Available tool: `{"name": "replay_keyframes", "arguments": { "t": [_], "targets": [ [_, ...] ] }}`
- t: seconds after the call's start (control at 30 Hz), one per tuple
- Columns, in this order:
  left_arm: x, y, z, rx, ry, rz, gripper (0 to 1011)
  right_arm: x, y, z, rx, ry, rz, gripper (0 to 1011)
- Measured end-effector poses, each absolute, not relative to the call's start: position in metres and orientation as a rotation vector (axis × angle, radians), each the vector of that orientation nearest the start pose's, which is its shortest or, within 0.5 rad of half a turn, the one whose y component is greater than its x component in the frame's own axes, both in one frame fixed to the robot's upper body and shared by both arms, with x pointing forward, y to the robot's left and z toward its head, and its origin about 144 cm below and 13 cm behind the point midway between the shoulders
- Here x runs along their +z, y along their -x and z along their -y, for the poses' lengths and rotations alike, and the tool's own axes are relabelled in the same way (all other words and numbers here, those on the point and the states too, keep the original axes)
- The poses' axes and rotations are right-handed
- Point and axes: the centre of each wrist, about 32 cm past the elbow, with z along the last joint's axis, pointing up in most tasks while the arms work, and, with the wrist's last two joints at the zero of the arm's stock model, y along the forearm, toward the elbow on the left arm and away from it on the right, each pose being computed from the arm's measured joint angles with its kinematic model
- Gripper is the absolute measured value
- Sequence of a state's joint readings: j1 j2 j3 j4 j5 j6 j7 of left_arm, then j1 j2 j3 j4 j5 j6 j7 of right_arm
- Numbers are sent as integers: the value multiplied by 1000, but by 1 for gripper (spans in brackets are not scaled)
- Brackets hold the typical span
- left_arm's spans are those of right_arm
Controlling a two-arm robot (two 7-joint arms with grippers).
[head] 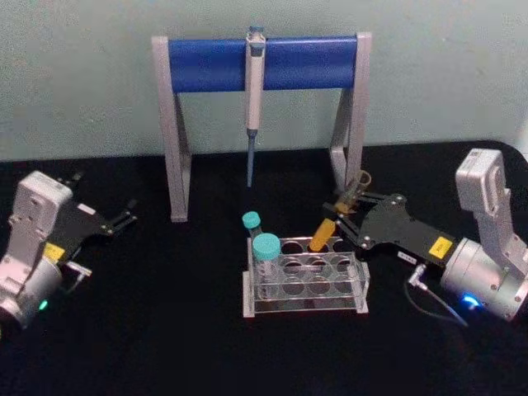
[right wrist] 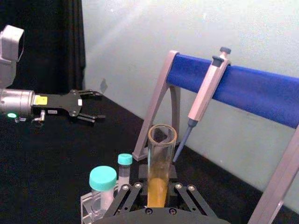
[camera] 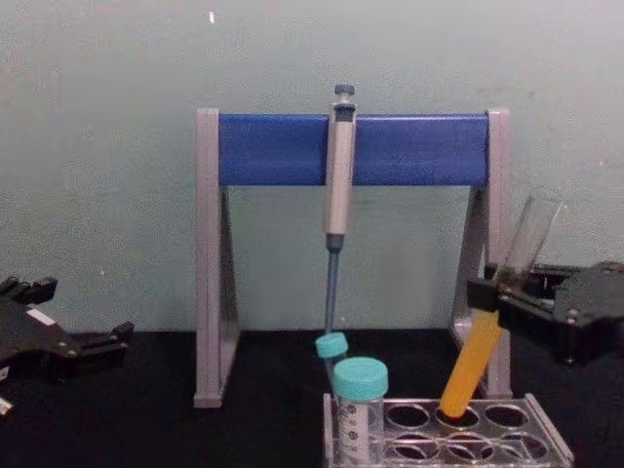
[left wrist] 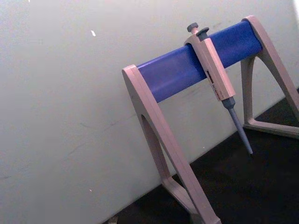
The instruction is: Pick up the test tube from the test tube rack, shake it, then place it back into the test tube rack.
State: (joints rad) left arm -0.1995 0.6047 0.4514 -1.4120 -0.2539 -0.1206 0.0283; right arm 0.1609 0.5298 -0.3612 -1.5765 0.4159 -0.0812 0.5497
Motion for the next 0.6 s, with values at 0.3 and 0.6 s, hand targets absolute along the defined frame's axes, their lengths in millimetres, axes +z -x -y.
{"name": "replay_keyframes", "arguments": {
  "t": [0.3, 0.6],
  "targets": [
    [1140, -489, -310, 1248, -304, 285, 1001, 1190, -481, 279, -699, 71, 140, 224],
    [1140, -489, -310, 1248, -305, 285, 1001, 1190, -480, 279, -701, 72, 138, 224]
  ]
}}
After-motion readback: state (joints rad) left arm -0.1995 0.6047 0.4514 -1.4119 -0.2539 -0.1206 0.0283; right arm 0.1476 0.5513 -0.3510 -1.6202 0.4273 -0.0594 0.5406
